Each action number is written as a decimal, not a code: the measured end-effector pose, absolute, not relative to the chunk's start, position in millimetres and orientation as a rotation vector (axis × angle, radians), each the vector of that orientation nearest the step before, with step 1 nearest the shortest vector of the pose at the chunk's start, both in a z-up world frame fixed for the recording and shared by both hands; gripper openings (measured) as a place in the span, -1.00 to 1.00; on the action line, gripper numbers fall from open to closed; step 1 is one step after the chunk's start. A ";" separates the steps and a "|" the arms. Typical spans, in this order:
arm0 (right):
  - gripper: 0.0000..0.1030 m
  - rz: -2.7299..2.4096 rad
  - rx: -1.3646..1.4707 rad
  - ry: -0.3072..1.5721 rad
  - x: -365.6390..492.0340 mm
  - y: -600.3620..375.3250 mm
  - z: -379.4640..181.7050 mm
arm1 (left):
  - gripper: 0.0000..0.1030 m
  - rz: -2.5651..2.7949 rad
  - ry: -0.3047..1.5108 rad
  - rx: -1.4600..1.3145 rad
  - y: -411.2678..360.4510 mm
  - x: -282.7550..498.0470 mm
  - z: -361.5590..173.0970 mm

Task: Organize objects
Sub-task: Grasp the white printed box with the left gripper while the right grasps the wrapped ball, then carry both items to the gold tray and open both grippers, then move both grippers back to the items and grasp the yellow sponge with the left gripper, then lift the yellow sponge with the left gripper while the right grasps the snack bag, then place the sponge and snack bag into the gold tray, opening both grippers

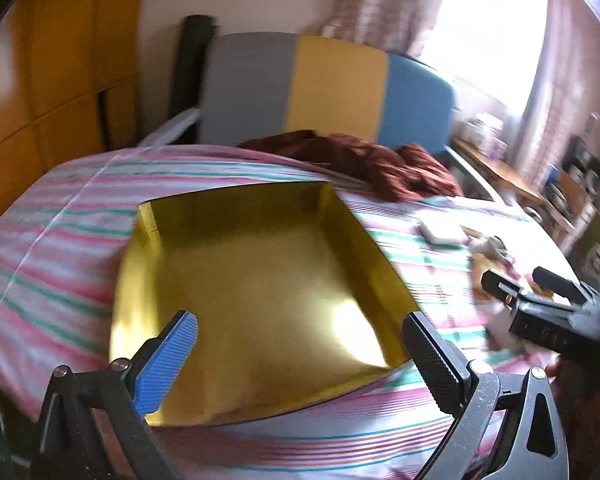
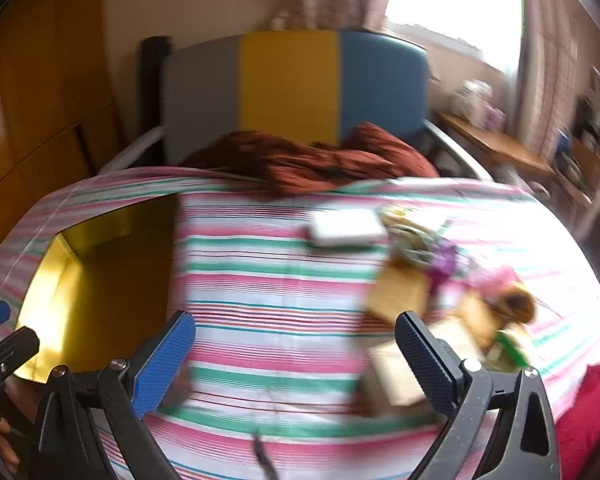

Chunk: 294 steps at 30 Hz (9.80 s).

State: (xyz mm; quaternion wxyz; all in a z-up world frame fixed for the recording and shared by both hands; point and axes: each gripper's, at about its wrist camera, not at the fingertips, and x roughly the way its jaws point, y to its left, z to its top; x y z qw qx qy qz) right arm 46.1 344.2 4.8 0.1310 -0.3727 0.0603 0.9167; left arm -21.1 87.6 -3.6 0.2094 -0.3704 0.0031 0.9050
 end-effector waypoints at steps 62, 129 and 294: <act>-0.21 2.413 -2.013 -0.211 46.7 452.4 -58.1 | 0.00 1.823 0.349 -0.955 281.0 11.6 -31.9; 0.30 2.823 -1.255 0.234 18.2 302.3 -8.6 | 0.98 2.688 0.215 -0.928 83.3 -10.9 21.2; -0.25 2.813 -1.441 0.750 -17.9 366.3 21.0 | 0.04 2.269 0.015 -0.968 144.0 -38.1 4.0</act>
